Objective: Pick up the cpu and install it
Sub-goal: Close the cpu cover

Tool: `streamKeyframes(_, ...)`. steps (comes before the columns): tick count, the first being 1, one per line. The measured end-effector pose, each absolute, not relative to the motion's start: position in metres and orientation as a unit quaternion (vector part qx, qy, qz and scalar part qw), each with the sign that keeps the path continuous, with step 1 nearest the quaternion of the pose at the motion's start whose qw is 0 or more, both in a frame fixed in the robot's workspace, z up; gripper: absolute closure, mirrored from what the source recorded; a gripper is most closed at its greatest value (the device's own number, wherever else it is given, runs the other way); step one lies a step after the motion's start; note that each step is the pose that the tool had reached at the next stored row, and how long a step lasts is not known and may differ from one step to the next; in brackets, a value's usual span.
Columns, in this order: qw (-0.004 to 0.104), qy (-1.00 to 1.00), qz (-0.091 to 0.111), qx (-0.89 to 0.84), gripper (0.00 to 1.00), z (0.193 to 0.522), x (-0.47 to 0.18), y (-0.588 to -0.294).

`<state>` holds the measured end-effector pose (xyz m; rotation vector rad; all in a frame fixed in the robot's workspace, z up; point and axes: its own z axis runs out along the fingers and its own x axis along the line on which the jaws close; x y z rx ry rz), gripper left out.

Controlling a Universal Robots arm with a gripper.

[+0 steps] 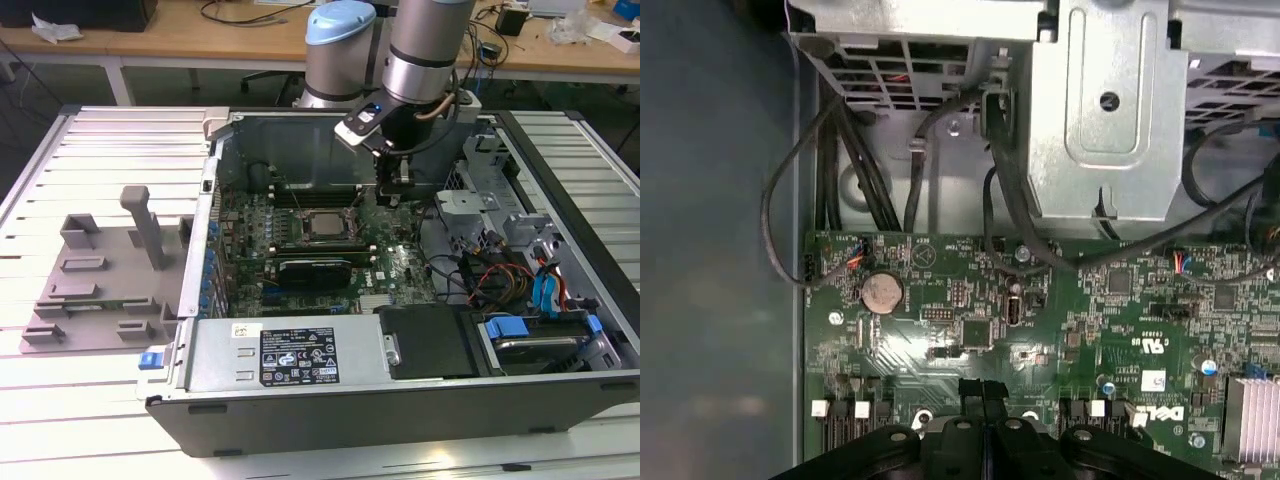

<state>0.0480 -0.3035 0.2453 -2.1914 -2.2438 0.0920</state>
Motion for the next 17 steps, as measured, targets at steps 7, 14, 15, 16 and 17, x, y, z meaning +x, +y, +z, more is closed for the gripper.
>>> streamKeyframes(7,0.002,-0.715,0.029,-0.698,0.89,0.245,0.045,-0.303)
streamKeyframes(14,0.002,-0.715,0.029,-0.698,0.89,0.245,0.031,-0.303)
streamKeyframes(15,0.002,-0.715,0.029,-0.698,0.89,0.245,0.029,-0.303)
streamKeyframes(16,0.002,-0.715,0.029,-0.698,0.89,0.245,0.028,-0.303)
streamKeyframes(17,0.002,-0.715,0.029,-0.698,0.89,0.245,0.025,-0.303)
